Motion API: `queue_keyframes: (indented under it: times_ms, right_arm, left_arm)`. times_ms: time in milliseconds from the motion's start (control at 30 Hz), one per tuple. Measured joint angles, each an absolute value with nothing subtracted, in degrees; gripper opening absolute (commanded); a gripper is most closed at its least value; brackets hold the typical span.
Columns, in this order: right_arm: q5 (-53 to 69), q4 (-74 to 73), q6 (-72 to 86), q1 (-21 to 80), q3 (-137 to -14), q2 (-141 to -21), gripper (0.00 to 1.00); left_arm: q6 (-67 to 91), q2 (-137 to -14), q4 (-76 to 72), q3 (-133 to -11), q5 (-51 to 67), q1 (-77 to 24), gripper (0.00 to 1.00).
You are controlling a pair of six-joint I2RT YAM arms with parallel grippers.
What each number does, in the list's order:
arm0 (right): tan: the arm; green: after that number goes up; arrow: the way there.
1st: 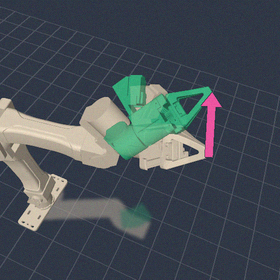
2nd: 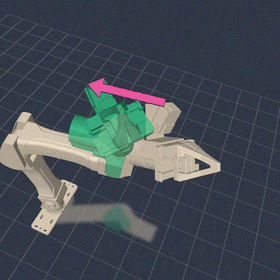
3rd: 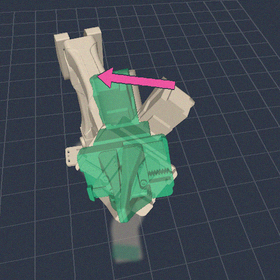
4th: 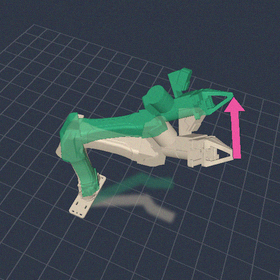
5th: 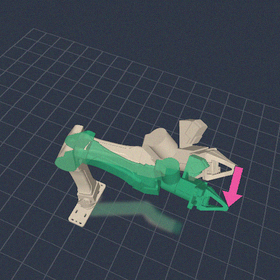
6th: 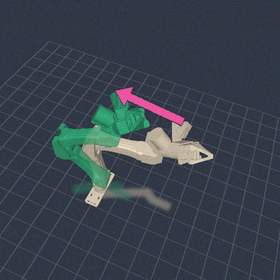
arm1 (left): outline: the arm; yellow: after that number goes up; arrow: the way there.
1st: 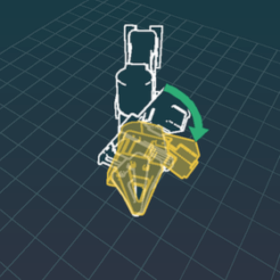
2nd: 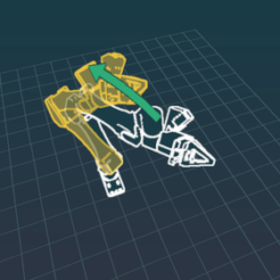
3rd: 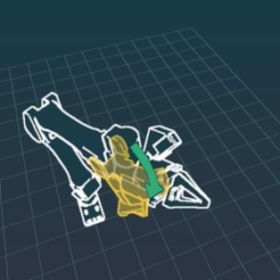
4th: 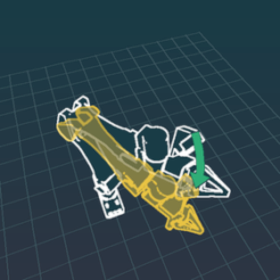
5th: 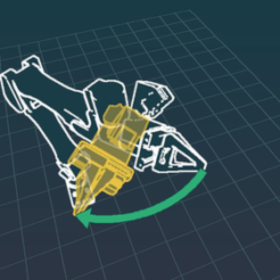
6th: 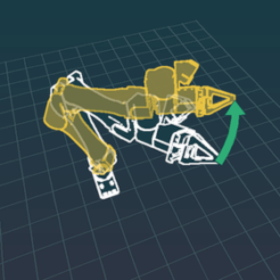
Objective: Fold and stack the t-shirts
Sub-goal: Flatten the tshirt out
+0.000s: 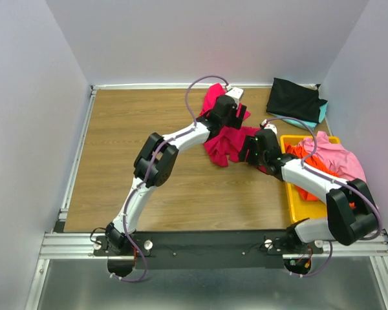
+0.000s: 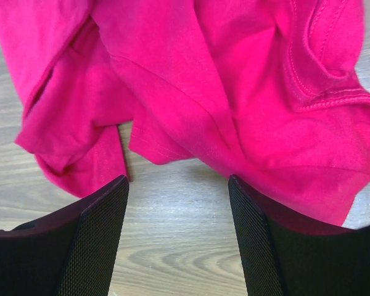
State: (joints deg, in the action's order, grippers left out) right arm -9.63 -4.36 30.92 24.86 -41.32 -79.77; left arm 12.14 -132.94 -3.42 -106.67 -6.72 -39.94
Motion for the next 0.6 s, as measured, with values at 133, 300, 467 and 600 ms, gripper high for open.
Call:
queue_keyframes:
  times_ms: [133,300,467,600]
  right_arm:
    - [-10.02,-4.29,31.16,24.86,-40.93,-77.67,0.74]
    - [-10.07,-3.92,31.51,24.86,-40.69,-76.09,0.74]
    - [-10.07,-3.90,31.53,24.86,-39.62,-74.46,0.74]
    - [-10.07,-3.90,31.53,24.86,-39.20,-73.36,0.74]
  left_arm:
    - [11.66,-136.70,-0.01,-110.96,-7.03,-40.91,0.85]
    - [11.31,-139.28,3.29,-113.84,-8.08,-41.01,0.85]
    - [10.79,-142.89,5.52,-118.37,-10.09,-40.93,0.77]
    - [10.72,-144.07,6.24,-118.89,-11.77,-41.01,0.70]
